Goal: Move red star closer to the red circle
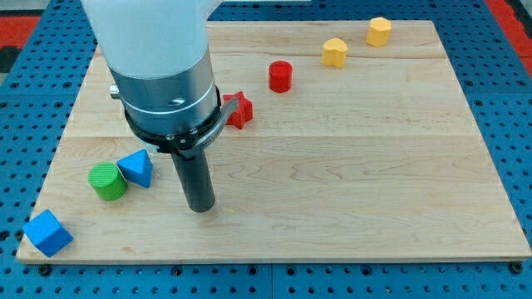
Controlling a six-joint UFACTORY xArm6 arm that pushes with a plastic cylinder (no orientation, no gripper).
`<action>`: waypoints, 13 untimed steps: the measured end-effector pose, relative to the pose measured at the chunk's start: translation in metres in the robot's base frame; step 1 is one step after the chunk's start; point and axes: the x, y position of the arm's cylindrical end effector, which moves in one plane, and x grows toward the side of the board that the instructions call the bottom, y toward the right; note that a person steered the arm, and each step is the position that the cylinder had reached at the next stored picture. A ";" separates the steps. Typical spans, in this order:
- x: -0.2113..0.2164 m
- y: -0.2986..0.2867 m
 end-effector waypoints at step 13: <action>-0.182 0.116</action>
